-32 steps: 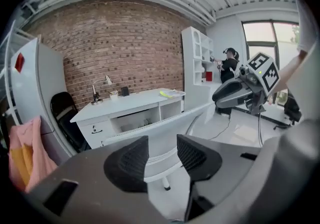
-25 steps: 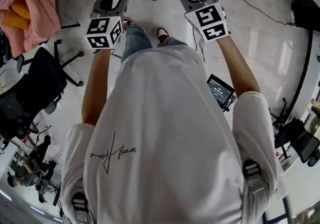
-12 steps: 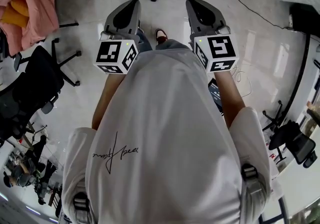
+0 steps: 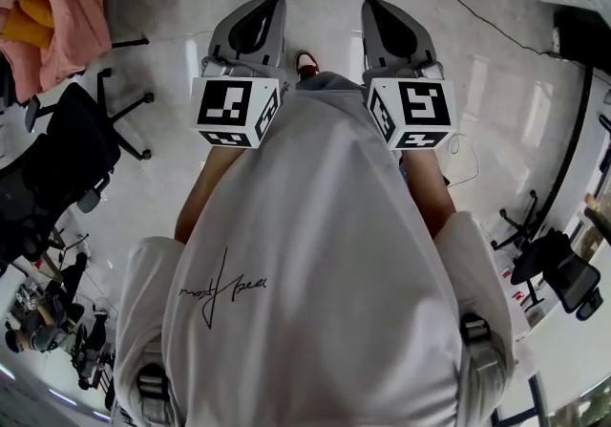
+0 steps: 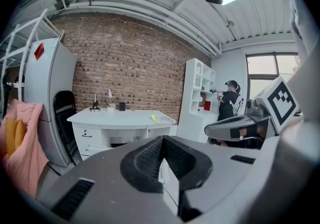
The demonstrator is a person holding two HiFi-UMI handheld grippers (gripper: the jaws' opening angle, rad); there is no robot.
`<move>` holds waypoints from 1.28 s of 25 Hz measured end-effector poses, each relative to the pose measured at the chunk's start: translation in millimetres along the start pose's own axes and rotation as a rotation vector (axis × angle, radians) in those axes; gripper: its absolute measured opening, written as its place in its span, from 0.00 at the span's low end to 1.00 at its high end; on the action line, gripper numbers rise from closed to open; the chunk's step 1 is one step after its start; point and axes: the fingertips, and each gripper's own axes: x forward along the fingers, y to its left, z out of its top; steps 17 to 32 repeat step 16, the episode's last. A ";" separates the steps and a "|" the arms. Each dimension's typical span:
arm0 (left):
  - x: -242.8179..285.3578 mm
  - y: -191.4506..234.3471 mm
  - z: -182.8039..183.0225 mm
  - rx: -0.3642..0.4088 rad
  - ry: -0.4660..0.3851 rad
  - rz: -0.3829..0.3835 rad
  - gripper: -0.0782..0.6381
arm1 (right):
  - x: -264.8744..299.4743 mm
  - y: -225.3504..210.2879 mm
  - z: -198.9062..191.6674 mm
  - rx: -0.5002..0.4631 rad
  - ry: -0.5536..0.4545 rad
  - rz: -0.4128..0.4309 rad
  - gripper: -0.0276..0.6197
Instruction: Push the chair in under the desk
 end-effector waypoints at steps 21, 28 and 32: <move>15.0 -18.7 6.7 0.028 0.020 -0.006 0.12 | -12.9 -27.1 3.9 0.010 -0.027 -0.090 0.08; 15.0 -18.7 6.7 0.028 0.020 -0.006 0.12 | -12.9 -27.1 3.9 0.010 -0.027 -0.090 0.08; 15.0 -18.7 6.7 0.028 0.020 -0.006 0.12 | -12.9 -27.1 3.9 0.010 -0.027 -0.090 0.08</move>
